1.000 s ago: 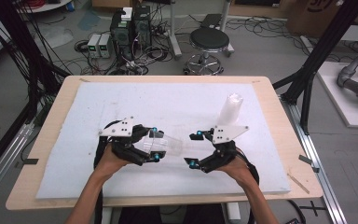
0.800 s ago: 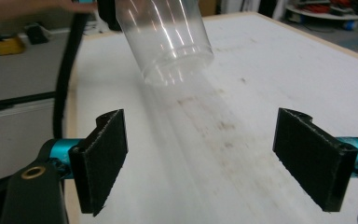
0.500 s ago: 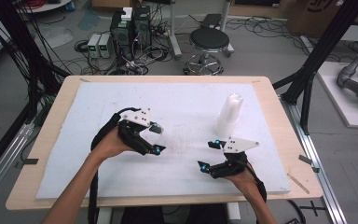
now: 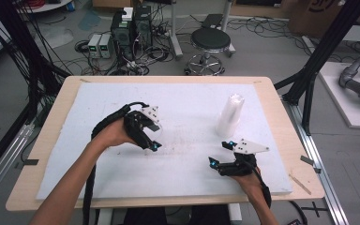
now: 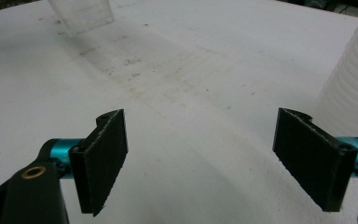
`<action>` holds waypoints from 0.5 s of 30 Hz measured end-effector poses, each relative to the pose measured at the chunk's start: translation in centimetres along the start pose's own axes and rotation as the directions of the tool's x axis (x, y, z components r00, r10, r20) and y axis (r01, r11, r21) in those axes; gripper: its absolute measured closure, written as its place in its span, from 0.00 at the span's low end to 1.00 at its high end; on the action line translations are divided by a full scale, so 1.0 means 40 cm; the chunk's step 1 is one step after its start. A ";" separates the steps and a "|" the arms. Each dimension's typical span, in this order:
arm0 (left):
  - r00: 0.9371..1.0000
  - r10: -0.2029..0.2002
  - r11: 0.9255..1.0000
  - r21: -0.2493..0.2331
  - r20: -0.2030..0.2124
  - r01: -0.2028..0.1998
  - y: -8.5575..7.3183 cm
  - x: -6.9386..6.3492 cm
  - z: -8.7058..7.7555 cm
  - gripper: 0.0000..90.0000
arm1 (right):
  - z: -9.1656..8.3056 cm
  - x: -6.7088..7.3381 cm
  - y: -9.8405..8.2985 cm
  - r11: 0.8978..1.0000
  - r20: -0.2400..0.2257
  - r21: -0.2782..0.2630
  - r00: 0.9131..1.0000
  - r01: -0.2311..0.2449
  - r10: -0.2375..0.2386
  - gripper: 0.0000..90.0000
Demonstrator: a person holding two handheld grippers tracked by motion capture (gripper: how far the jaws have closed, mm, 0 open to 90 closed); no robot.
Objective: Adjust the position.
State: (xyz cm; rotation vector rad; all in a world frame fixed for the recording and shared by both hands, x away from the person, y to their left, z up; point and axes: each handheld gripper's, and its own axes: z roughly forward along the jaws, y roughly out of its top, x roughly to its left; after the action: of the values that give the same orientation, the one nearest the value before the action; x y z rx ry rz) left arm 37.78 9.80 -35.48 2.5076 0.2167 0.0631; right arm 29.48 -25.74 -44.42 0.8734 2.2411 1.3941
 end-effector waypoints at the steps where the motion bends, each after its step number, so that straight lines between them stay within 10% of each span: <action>1: 1.000 -0.001 1.000 0.016 -0.001 0.001 0.003 0.001 -0.001 0.34 | -0.001 0.000 -0.001 1.000 0.006 0.004 1.000 -0.005 0.005 0.19; 15: 1.000 -0.005 0.998 0.058 -0.009 0.005 0.006 0.006 0.003 0.34 | 0.013 -0.006 -0.017 1.000 0.010 0.015 1.000 -0.023 0.023 0.19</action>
State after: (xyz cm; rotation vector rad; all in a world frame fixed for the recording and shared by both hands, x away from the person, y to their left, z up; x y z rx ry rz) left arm 38.07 9.57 -35.43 2.5652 0.2313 0.0672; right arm 29.76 -25.80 -45.26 0.9117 2.2444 1.3818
